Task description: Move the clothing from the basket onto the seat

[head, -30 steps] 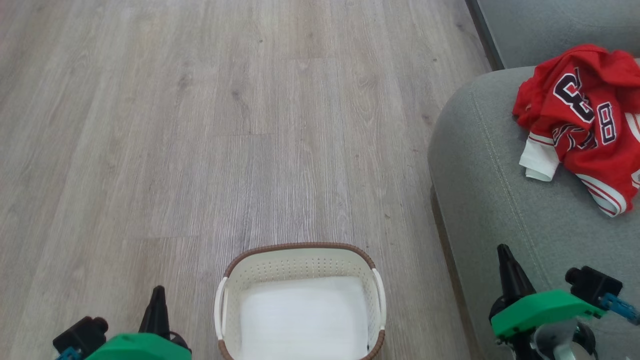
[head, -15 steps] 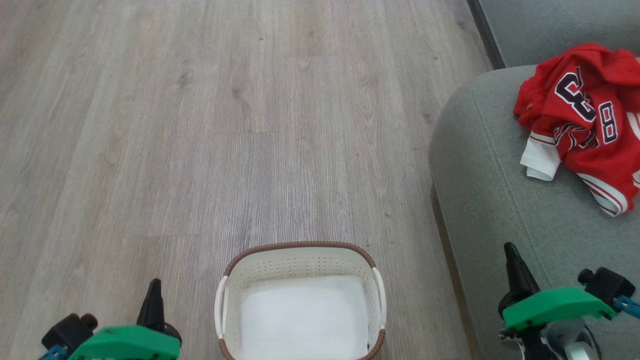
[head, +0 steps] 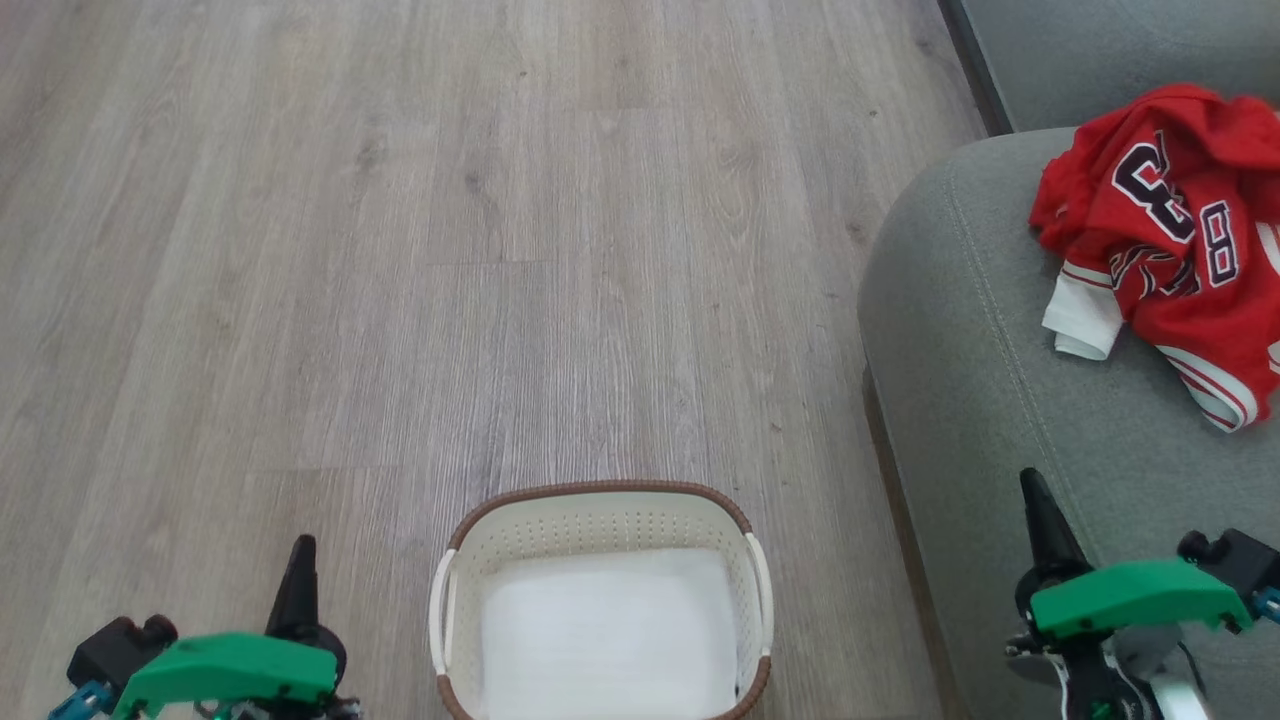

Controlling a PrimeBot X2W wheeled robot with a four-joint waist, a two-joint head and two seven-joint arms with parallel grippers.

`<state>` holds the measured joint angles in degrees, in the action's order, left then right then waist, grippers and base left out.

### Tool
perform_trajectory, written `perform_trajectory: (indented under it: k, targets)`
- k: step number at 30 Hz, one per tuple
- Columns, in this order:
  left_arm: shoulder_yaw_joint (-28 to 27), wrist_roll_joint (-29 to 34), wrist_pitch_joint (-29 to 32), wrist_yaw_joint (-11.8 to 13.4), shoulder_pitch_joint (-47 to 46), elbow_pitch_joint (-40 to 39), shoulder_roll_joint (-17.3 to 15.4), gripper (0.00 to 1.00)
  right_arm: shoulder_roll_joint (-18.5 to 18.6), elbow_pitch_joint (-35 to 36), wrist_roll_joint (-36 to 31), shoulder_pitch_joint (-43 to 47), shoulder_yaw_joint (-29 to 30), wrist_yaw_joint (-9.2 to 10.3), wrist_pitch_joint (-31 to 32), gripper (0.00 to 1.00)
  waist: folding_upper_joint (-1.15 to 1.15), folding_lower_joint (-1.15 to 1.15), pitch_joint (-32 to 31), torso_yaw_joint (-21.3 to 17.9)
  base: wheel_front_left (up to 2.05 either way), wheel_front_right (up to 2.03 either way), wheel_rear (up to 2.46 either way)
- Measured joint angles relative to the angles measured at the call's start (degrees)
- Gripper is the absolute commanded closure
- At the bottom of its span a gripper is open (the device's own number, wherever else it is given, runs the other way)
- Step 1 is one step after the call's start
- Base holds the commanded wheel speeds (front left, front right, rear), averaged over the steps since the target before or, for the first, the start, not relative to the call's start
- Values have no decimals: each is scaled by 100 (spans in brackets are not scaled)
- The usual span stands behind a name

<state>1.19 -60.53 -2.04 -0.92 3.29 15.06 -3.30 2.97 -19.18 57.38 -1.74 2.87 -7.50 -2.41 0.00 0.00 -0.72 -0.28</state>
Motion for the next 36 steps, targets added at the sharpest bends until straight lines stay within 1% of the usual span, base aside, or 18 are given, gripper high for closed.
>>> perform_trajectory:
  k: [17,22,26,30,36]
  targets:
    - [-185,-1021,255,-169,-210,19,24,100,-8,76,1121,-7,144,0,294,100,0,0,30,9,0,0,0]
    - [-218,-1317,356,-265,-219,23,32,100,-12,109,1449,-10,202,0,356,100,0,0,38,12,0,0,0]
    - [-257,-1552,414,-279,-288,32,42,100,-16,141,1704,-13,231,0,405,100,0,0,45,14,0,0,0]
    - [-337,-1802,459,-365,-380,34,49,100,-21,164,1963,-22,264,0,508,100,0,0,52,17,0,0,0]
    - [-383,-2153,558,-417,-438,44,57,100,-22,189,2360,-52,318,0,592,100,0,0,62,20,0,0,0]
